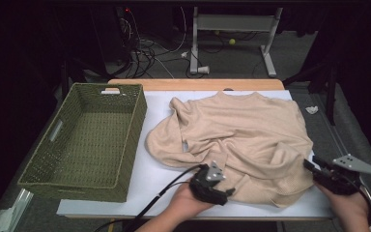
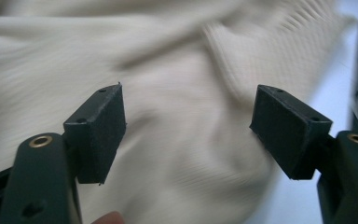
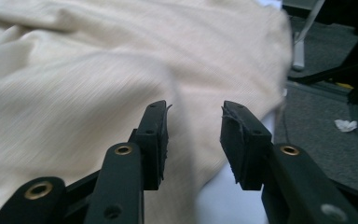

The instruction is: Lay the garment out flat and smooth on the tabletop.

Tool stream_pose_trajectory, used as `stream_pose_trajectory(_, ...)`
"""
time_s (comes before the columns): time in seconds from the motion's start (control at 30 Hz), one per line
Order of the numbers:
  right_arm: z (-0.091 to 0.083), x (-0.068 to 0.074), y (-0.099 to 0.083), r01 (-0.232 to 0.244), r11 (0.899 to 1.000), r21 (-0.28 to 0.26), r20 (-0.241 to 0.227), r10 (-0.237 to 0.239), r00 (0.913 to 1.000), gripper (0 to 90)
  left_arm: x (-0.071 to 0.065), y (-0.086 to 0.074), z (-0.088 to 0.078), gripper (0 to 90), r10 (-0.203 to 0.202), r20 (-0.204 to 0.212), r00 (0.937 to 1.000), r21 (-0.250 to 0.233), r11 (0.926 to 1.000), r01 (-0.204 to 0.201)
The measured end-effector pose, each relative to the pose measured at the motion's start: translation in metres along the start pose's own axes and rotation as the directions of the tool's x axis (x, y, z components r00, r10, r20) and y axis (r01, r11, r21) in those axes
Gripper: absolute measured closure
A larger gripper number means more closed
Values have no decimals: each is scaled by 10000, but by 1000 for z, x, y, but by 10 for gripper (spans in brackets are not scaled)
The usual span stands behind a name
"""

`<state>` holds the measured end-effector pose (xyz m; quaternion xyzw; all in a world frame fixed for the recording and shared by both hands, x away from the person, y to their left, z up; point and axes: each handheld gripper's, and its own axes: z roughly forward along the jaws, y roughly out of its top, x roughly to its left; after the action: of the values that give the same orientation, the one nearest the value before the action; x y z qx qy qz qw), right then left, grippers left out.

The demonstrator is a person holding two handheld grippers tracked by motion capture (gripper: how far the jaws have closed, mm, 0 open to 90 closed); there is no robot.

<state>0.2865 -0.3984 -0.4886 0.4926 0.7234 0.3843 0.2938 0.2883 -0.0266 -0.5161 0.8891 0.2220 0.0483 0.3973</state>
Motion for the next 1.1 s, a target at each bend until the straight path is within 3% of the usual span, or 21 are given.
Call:
stream_pose_trajectory(0.03,0,3,-4,34,9999,113,-30,-34,10000,603,-4,0,3,352,308,200,9993,53,9995,-309)
stream_pose_trajectory(0.07,0,5,-7,-4,9998,194,-86,5,10000,602,-6,-2,2,503,774,490,9958,-55,9970,-772)
stream_pose_trajectory(0.17,3,9,-18,-16,9974,714,-376,43,9993,624,-5,-5,-3,747,752,807,9939,-65,9972,-749)
stream_pose_trajectory(0.2,3,9,-18,-16,9974,714,-376,43,9993,624,-5,-8,-5,747,657,797,9946,-246,9977,-639)
stream_pose_trajectory(0.27,4,11,-22,42,9947,1025,-480,7,9988,736,-6,-14,-12,835,608,495,9969,-406,9974,-588)
stream_pose_trajectory(0.33,-5,16,-23,282,9954,918,-416,-245,9988,804,-6,-20,-21,846,591,301,9978,-538,9969,-574)
stream_pose_trajectory(0.43,-22,27,-29,578,9956,733,-468,-544,9974,805,-5,-29,-39,848,582,-19,9983,-759,9954,-582)
stream_pose_trajectory(0.57,-46,40,-41,499,9968,630,-850,-444,9954,797,6,-44,-67,849,375,-614,9974,-994,9941,-435)
stream_pose_trajectory(0.63,-54,48,-46,484,9970,600,-1137,-413,9927,757,11,-54,-77,849,238,-779,9967,-938,9951,-311)
stream_pose_trajectory(0.73,-61,58,-41,703,9965,441,-1159,-648,9911,658,15,-65,-83,848,111,-950,9954,-883,9959,-195)
stream_pose_trajectory(0.9,-72,45,-29,-38,9987,-503,-626,6,9980,664,16,-63,-78,827,-213,-1074,9940,-1058,9943,98)
stream_pose_trajectory(1.0,-68,36,-34,-87,9993,-376,-55,85,9999,743,16,-62,-78,803,-238,-1141,9932,-1135,9935,108)
stream_pose_trajectory(1.03,-68,36,-34,-87,9993,-376,-55,85,9999,743,17,-61,-78,803,-355,-1113,9932,-1251,9919,214)
stream_pose_trajectory(1.1,-62,33,-37,3,10000,-75,84,-3,10000,755,18,-58,-77,713,-765,-1041,9916,-1548,9861,599)
